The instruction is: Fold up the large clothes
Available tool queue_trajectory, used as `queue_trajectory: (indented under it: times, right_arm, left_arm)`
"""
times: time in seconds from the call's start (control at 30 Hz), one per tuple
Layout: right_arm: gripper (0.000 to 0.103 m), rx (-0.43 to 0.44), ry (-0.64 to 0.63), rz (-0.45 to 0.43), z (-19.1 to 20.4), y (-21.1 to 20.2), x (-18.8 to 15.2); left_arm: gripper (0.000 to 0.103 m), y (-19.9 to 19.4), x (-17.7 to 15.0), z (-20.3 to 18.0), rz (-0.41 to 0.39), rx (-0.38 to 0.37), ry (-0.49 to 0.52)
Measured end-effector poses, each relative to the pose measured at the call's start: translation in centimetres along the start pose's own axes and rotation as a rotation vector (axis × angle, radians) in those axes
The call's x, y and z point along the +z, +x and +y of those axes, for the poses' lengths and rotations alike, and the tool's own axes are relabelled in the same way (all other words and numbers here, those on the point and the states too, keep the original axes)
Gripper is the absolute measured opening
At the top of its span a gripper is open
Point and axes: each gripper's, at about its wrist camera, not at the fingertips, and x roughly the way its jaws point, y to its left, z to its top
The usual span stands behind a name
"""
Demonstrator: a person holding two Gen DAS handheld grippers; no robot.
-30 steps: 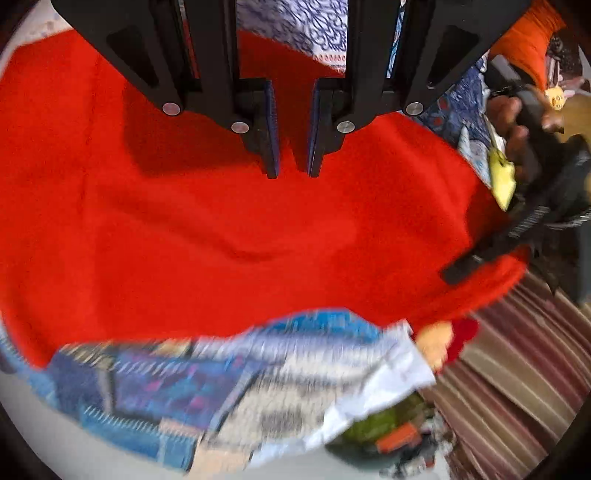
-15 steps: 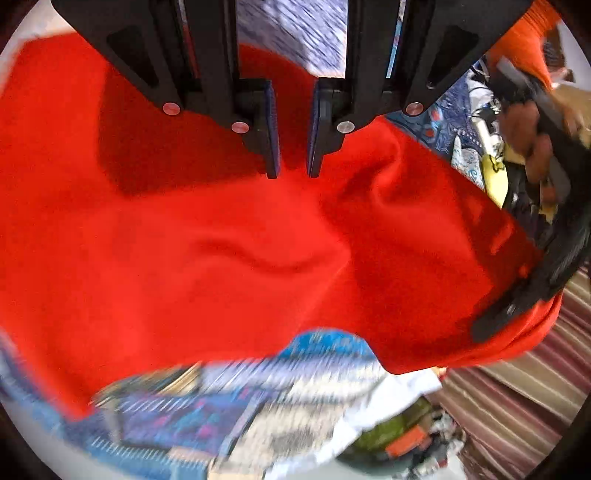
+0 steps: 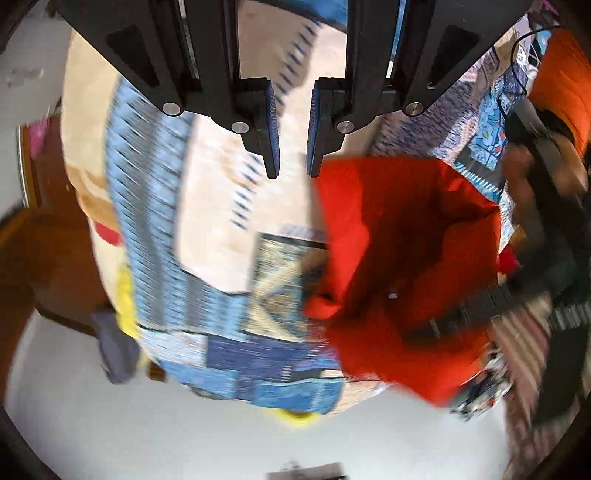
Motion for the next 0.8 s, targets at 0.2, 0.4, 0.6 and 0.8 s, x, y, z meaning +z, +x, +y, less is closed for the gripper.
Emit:
queue_trajectory:
  times: [0.2, 0.4, 0.6, 0.8]
  right_arm:
    - [0.010, -0.010, 0.057, 0.016, -2.4, -0.9, -1.9]
    - [0.010, -0.009, 0.026, -0.004, -1.4, -2.2, -2.3]
    - [0.010, 0.012, -0.038, -0.043, 1.7, -3.5, -0.8]
    - [0.010, 0.055, -0.146, -0.087, 7.4, -3.4, 1.8]
  left_arm:
    - [0.035, 3.5, -4.2, -2.5, 0.198, -0.007, 0.070]
    - [0.068, -0.8, -3.9, -1.4, 0.180, -0.150, 0.011]
    - [0.077, -7.1, -3.1, 2.5, 0.085, -0.137, -0.013]
    - [0.088, -9.2, -3.1, 10.0, 0.015, 0.021, -0.077]
